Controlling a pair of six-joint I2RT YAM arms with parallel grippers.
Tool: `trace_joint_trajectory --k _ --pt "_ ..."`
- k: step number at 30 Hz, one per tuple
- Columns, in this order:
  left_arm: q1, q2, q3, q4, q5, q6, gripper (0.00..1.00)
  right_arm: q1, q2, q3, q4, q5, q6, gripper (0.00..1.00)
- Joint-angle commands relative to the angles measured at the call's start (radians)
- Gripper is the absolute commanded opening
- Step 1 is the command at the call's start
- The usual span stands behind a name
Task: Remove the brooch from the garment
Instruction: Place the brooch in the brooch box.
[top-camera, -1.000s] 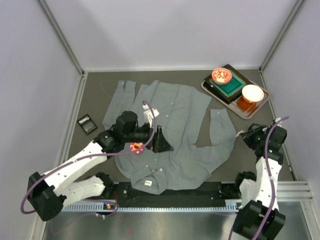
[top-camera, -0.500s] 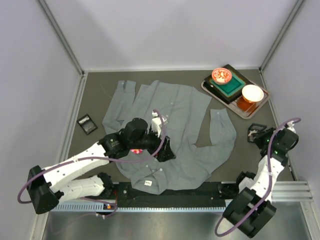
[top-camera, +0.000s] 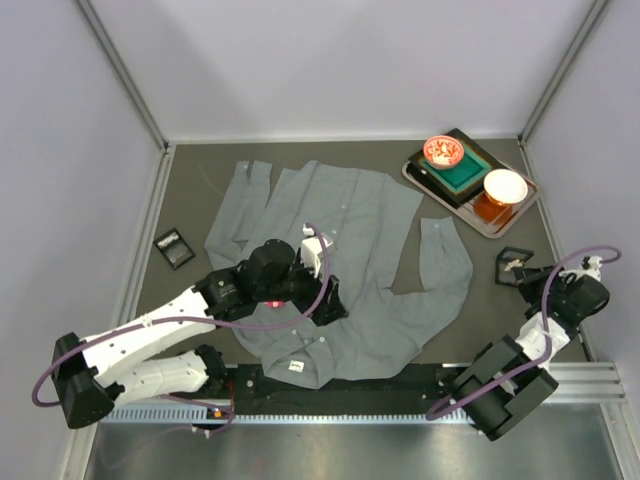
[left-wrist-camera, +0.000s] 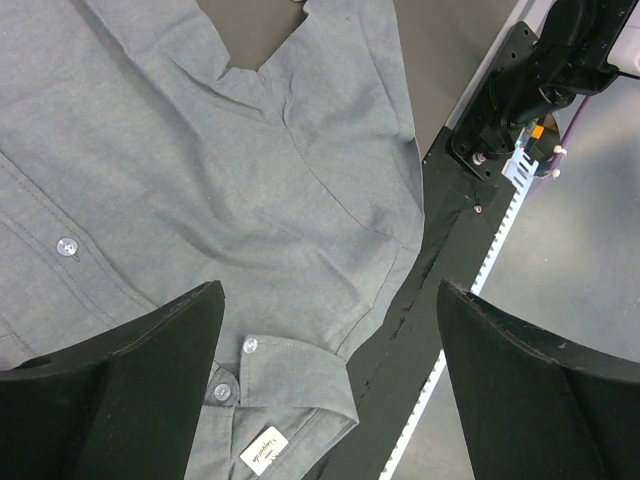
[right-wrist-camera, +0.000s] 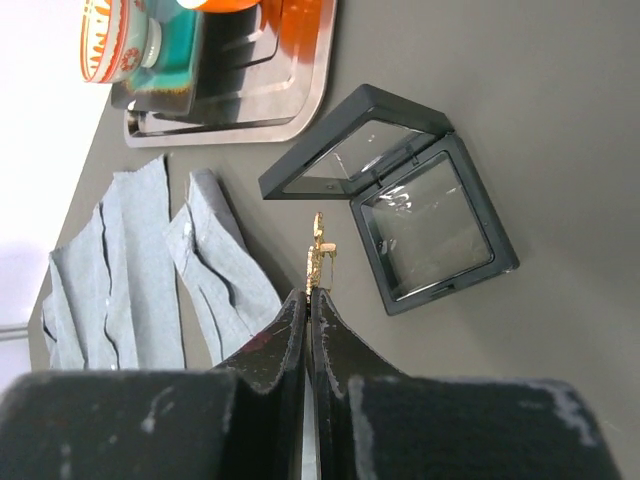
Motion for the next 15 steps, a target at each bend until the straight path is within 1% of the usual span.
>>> trace_joint_trajectory --k 1,3,7,15 --pt "-0.003 -0.026 0.005 0.022 -0.021 0.02 0.91 -0.049 0.049 -0.031 0.118 -0.061 -0.034 0.0" --pt "-0.006 -0.027 0.002 0.022 -0.019 0.019 0.91 -0.063 0.096 -0.034 0.191 -0.086 -0.007 0.0" --pt "-0.008 -0.02 -0.006 0.027 -0.006 0.013 0.91 -0.067 0.174 -0.014 0.214 -0.112 -0.014 0.0" --pt "-0.006 -0.008 -0.009 0.039 0.007 0.006 0.91 -0.083 0.23 -0.022 0.283 -0.123 0.02 0.0"
